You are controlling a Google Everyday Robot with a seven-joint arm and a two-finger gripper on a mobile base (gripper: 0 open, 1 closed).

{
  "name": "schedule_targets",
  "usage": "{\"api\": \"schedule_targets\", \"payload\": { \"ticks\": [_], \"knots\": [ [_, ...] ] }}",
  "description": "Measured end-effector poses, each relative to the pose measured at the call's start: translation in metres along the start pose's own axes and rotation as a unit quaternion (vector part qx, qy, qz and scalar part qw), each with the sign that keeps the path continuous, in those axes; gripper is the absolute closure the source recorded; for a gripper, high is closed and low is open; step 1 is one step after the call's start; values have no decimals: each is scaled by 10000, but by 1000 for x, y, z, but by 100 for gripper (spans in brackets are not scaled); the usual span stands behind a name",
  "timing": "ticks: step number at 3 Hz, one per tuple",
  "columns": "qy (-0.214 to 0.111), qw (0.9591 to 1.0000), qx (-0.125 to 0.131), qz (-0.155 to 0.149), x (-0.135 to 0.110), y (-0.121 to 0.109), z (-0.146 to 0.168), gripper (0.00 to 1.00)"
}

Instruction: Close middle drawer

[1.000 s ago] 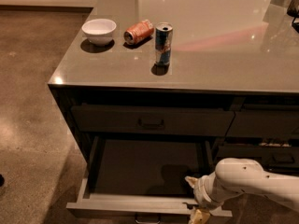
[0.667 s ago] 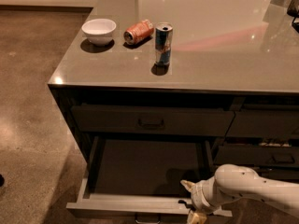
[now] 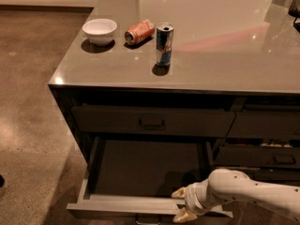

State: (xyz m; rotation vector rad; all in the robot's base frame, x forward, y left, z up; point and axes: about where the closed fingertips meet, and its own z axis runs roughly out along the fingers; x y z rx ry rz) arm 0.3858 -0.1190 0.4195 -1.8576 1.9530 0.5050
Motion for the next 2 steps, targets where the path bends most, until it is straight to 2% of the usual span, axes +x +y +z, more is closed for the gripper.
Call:
{"api": "schedule_targets", "payload": {
  "ticks": [1, 2],
  "knots": [
    [-38, 9998, 92, -190, -12, -15, 8, 55],
    [-155, 9993, 208, -279, -24, -36, 18, 40]
  ]
}}
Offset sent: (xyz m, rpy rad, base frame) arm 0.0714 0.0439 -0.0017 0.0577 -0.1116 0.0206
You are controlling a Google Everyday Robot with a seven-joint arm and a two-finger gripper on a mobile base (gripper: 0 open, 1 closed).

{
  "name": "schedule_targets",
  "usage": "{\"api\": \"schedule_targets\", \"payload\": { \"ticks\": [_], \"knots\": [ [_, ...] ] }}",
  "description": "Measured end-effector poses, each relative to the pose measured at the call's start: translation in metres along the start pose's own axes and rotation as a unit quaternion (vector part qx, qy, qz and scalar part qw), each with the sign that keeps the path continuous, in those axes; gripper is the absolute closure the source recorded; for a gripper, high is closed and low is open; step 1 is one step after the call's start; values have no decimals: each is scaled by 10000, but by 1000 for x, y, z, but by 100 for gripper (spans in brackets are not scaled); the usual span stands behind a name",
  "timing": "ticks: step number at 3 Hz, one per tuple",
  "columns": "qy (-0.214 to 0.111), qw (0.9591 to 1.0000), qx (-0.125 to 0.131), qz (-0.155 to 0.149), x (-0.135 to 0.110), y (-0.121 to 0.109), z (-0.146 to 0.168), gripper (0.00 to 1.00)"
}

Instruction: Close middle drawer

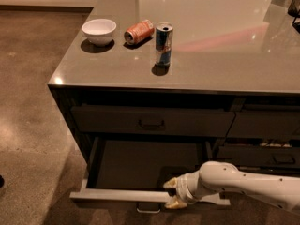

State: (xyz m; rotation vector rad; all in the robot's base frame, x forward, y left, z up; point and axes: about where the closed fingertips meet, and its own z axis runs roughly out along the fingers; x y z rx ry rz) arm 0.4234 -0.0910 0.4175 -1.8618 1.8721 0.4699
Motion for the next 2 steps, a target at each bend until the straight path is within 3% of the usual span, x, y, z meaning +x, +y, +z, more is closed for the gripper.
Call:
{"api": "schedule_targets", "payload": {
  "ticks": [1, 2],
  "knots": [
    [-99, 9997, 202, -52, -11, -24, 5, 17],
    [-157, 9988, 470, -58, -19, -50, 3, 0]
  ]
}}
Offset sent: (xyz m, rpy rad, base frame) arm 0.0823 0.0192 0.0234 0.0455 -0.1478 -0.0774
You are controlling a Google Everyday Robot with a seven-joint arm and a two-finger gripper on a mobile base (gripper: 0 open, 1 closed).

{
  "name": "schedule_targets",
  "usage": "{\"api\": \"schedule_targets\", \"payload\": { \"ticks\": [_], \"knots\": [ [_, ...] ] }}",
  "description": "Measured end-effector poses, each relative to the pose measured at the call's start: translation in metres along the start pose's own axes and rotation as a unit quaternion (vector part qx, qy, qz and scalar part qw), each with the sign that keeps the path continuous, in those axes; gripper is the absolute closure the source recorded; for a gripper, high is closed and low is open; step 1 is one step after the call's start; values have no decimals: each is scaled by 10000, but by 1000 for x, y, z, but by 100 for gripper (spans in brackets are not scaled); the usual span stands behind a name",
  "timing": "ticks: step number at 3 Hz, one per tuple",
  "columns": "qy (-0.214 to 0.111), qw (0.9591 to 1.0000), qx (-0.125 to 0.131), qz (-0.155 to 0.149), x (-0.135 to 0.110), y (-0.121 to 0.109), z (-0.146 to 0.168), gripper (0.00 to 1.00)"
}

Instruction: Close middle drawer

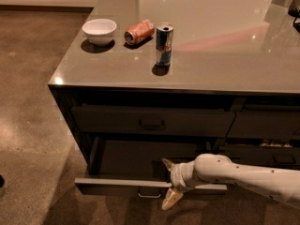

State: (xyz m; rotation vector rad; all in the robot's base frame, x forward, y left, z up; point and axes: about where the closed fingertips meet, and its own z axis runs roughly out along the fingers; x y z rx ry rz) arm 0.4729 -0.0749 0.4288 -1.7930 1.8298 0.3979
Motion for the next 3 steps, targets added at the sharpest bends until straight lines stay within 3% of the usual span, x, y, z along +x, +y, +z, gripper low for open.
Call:
{"api": "schedule_targets", "payload": {
  "ticks": [1, 2, 3],
  "knots": [
    [-279, 9996, 73, 61, -2, -13, -6, 0],
    [-634, 9979, -154, 15, 5, 8, -23, 16],
    [-744, 9964, -411, 66, 22, 35, -40, 39]
  ]
}}
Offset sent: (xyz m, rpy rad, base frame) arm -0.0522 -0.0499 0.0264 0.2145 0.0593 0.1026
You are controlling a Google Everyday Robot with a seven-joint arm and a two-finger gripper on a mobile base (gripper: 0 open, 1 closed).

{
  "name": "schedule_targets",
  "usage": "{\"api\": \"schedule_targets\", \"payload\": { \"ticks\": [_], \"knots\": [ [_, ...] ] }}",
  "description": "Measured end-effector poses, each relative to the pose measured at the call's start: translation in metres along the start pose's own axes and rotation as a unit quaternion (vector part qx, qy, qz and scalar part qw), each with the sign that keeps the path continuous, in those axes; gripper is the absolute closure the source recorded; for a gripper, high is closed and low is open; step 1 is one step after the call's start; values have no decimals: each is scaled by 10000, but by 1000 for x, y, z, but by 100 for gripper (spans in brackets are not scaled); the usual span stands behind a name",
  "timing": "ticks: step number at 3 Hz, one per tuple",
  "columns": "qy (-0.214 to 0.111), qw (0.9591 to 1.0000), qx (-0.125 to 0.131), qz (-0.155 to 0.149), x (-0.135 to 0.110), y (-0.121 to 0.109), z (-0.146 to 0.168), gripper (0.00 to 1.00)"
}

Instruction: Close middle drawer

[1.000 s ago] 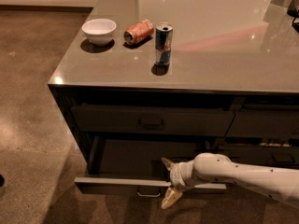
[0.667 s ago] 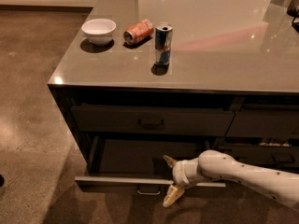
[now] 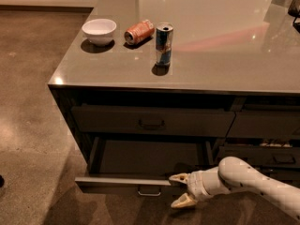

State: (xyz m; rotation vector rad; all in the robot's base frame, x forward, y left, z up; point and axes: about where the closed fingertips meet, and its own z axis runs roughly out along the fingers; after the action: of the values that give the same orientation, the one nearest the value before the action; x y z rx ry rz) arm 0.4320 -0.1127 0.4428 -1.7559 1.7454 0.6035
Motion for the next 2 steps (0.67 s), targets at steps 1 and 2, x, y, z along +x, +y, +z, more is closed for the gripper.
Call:
{"api": "schedule_targets", "payload": {
  "ticks": [1, 2],
  "knots": [
    [-179, 9996, -141, 184, 18, 24, -10, 62],
    [-220, 9994, -178, 218, 21, 28, -11, 84]
  ]
}}
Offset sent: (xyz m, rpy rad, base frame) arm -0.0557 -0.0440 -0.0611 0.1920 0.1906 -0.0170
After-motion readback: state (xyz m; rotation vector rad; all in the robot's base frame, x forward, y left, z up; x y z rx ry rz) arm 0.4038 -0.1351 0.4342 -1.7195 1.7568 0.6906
